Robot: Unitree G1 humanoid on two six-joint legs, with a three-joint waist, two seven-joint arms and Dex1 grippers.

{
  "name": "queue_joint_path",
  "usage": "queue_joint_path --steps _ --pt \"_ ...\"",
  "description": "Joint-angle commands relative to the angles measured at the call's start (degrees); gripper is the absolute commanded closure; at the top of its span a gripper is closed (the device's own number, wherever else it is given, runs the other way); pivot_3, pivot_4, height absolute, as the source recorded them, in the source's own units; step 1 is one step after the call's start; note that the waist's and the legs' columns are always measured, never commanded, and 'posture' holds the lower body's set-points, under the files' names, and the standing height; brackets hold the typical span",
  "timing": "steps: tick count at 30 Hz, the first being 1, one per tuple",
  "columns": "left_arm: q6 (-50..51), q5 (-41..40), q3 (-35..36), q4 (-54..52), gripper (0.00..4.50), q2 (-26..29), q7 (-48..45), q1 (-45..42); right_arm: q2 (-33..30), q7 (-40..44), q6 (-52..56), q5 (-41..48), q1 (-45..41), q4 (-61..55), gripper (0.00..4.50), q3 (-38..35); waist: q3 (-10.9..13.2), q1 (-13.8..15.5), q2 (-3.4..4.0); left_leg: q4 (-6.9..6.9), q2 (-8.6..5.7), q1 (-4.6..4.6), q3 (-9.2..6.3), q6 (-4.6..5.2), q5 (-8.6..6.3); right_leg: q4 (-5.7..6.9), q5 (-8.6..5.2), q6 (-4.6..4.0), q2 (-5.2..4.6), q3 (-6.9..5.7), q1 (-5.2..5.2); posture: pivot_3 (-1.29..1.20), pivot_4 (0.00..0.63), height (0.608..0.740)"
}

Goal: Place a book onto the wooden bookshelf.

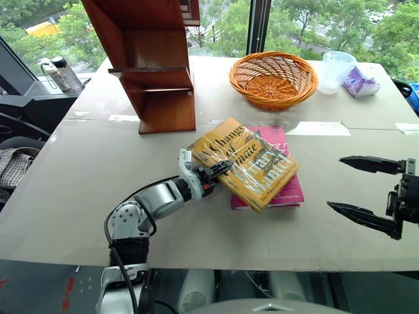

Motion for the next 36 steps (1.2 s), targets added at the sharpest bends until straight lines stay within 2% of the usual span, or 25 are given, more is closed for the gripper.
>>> queue_joint_path --steps 1,3,5,6,7,10,13,17,20,23,26,32,36 --pt "0.3 0.2 3.0 -12.1 3.8 7.2 -2.6 0.4 0.0 -0.8 -3.2 0.1 -4.0 3.1 0.0 4.0 0.1 -0.2 -0.13 -0.01 0.03 0.0 0.0 0.0 0.0 -0.01 0.0 0.0 0.0 0.01 -0.01 0.0 0.15 0.733" --pt "0.5 3.3 4.5 -17.5 3.8 13.0 -5.4 0.3 0.7 -1.3 -4.6 -0.1 -7.1 5.4 0.0 6.7 0.1 -0.3 -0.13 -0.06 0.06 -0.01 0.0 -0.01 0.0 -0.02 0.0 -0.02 0.01 0.02 -0.07 0.0 0.15 0.733" --pt "-0.2 9.4 6.0 -24.6 3.8 20.0 -12.4 -1.5 1.3 -1.5 -6.0 -1.1 -10.3 8.0 0.0 9.5 0.1 -0.1 -0.06 -0.1 0.06 -0.05 0.01 -0.02 0.0 -0.03 -0.01 -0.03 0.02 0.01 -0.13 0.0 0.15 0.733" --pt "-0.3 9.7 7.4 -27.7 3.8 23.3 -15.2 -3.1 1.6 -1.4 -6.8 -1.5 -11.9 9.3 0.0 10.8 0.1 0.0 -0.06 -0.11 0.04 -0.06 0.03 -0.02 0.0 -0.06 -0.01 -0.03 0.02 -0.02 -0.14 0.0 0.15 0.733" --pt "0.0 9.6 8.8 -30.4 3.8 27.1 -18.7 -5.0 2.1 -1.3 -7.6 -1.9 -13.5 10.9 0.0 12.1 0.2 0.1 -0.13 -0.1 0.01 -0.05 0.05 -0.03 -0.01 -0.06 -0.01 -0.03 0.01 -0.03 -0.13 0.0 0.15 0.733" --pt "0.1 19.1 7.4 -33.1 3.8 40.7 -27.3 -15.6 2.8 0.2 -9.6 -2.4 -17.1 15.2 0.0 14.3 0.2 0.6 -0.17 -0.07 -0.02 -0.32 -0.04 -0.1 -0.04 -0.21 -0.01 -0.03 0.04 -0.23 -0.23 0.0 0.15 0.733" --pt "-7.1 39.6 -1.8 -33.4 3.8 51.5 -37.1 -28.7 2.9 1.2 -11.0 -2.8 -19.7 18.7 0.0 15.0 0.2 0.8 -0.11 -0.12 -0.16 -0.41 0.06 -0.01 -0.01 -0.41 0.0 0.0 0.08 -0.31 -0.22 0.0 0.15 0.733" --pt "-22.2 67.6 -16.8 -27.5 3.8 56.0 -48.8 -43.9 2.6 2.4 -12.5 -3.1 -22.9 22.2 0.0 15.3 0.3 0.9 -0.03 -0.21 -0.45 -0.44 0.08 0.02 -0.02 -0.53 0.0 0.05 0.11 -0.3 -0.21 0.0 0.15 0.733" --pt "-36.2 88.3 -26.9 -18.9 3.8 56.8 -58.8 -52.2 2.4 3.9 -13.8 -3.9 -23.9 23.8 0.0 16.0 0.3 0.9 0.09 -0.21 -0.42 -0.66 0.05 -0.05 0.02 -0.6 0.0 0.07 0.19 -0.4 -0.38 0.0 0.15 0.733" --pt "-43.9 101.1 -32.3 -8.9 3.8 54.0 -64.6 -59.0 3.2 3.3 -15.0 -4.6 -24.2 24.0 0.0 16.3 0.3 1.1 0.1 -0.21 -0.35 -0.87 0.15 -0.05 0.03 -0.61 0.0 0.07 0.35 -0.49 -0.52 0.0 0.15 0.733" --pt "-46.6 111.8 -36.3 1.7 3.8 50.7 -68.7 -64.3 4.1 2.5 -16.0 -4.6 -24.5 23.9 0.0 15.9 0.3 1.2 0.12 -0.12 -0.26 -0.96 0.18 -0.02 0.02 -0.55 -0.1 0.27 0.44 -0.51 -0.58 0.0 0.15 0.733" --pt "-49.3 127.8 -42.9 20.0 3.8 42.8 -73.4 -69.2 7.6 -0.9 -17.2 -2.9 -24.6 22.5 0.0 14.6 0.3 1.2 0.11 -0.07 -0.22 -0.95 0.29 0.03 0.0 -0.47 -0.02 0.56 0.45 -0.42 -0.62 0.0 0.15 0.733" --pt "-51.2 132.8 -44.5 30.7 3.8 36.2 -72.8 -70.6 8.3 -2.7 -17.0 -2.3 -23.7 20.4 0.0 14.5 0.4 1.2 0.05 0.02 -0.02 -1.01 0.34 0.04 0.0 -0.23 -0.03 0.57 0.43 -0.32 -0.77 0.0 0.15 0.733"
